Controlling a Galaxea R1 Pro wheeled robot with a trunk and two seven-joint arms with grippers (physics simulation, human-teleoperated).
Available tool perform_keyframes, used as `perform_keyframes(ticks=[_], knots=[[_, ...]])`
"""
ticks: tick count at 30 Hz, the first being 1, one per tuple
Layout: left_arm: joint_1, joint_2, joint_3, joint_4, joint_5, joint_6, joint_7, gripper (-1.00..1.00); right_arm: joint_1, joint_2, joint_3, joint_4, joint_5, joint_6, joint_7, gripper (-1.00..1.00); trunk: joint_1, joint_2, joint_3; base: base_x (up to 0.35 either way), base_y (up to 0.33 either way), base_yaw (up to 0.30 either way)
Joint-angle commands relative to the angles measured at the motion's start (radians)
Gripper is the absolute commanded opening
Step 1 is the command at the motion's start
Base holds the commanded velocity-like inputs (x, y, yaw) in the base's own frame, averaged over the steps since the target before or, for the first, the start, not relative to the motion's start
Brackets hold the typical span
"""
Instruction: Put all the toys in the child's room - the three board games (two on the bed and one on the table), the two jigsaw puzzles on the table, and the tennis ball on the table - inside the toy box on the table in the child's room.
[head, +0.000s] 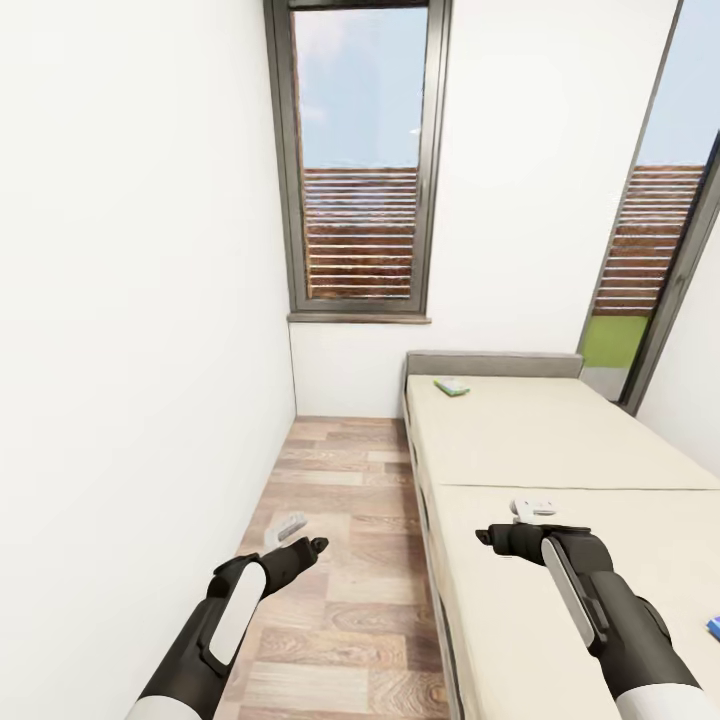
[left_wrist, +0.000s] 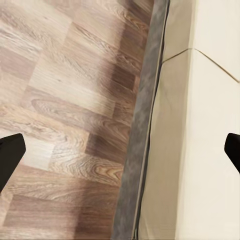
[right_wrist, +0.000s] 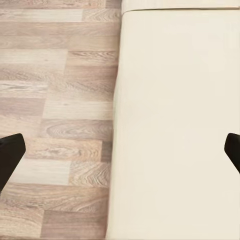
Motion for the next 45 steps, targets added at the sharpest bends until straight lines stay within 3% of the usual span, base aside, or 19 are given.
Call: perform_keyframes(ticks=[1,45], knots=[[0.000,0.000,-0.001,-0.001,0.010,0.003,0.009,1.00,-0.001,0.000,-0.001,-0.001,-0.005,0.005,0.000,1.00,0.000,-0.001,-0.001,0.226,0.043,0.000],[0.000,-0.001,-0.003,-0.001,0.012,0.002,0.008,1.00,0.000,0.000,0.000,-0.003,-0.005,0.005,0.000,1.00,0.000,-0.001,-0.001,0.041,0.049,0.000]])
